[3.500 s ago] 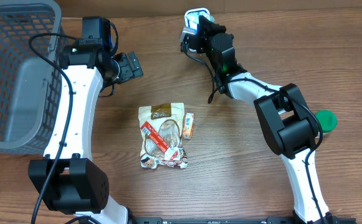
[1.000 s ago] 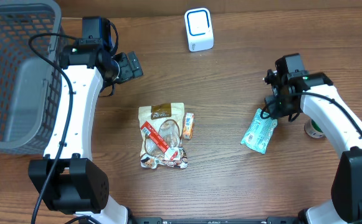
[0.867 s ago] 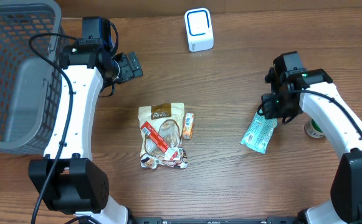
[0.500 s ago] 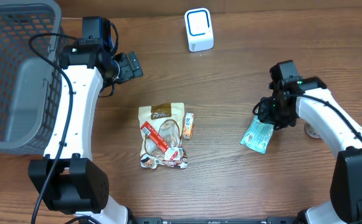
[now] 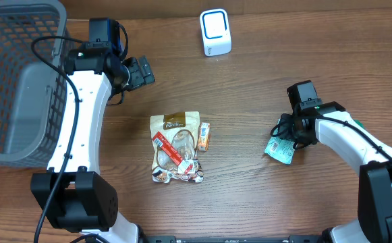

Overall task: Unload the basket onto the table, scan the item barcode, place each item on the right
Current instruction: 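Open the right gripper to release the wipes pack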

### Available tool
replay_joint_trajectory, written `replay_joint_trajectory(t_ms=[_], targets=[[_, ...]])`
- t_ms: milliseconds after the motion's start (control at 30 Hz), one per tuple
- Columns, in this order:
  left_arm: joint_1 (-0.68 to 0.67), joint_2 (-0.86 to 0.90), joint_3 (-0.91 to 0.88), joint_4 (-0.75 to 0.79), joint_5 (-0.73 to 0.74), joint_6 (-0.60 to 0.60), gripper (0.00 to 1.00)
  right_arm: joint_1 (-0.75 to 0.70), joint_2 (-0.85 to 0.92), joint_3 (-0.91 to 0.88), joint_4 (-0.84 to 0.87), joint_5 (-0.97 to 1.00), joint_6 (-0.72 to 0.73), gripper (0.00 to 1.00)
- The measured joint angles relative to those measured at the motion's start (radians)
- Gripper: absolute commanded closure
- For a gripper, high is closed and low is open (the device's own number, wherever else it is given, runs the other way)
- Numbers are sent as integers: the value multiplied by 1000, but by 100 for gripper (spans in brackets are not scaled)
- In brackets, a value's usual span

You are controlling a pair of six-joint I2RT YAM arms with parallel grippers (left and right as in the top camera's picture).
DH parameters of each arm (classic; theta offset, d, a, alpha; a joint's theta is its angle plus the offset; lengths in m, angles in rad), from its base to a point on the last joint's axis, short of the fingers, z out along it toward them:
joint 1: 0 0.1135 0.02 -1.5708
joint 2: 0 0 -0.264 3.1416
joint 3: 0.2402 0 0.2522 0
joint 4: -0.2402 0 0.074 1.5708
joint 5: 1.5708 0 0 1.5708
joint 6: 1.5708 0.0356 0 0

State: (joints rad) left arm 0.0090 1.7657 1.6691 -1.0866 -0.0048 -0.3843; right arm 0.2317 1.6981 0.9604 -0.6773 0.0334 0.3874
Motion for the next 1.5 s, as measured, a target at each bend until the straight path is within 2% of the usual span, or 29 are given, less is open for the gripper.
replay_joint_trajectory(t_ms=[200, 500, 633, 900, 1000, 1500], targets=[[0, 0, 0, 0, 0, 0, 0, 0, -1, 16, -29, 3, -7, 52], [0, 0, 0, 0, 0, 0, 0, 5, -1, 255, -287, -74, -28, 51], [0, 0, 0, 0, 0, 0, 0, 34, -1, 249, -354, -124, 5, 51], [0, 0, 0, 0, 0, 0, 0, 153, -1, 122, -252, -88, 100, 53], [0, 0, 0, 0, 0, 0, 0, 183, 0, 74, -202, -58, 118, 57], [0, 0, 0, 0, 0, 0, 0, 188, 5, 25, -204, 246, 144, 57]])
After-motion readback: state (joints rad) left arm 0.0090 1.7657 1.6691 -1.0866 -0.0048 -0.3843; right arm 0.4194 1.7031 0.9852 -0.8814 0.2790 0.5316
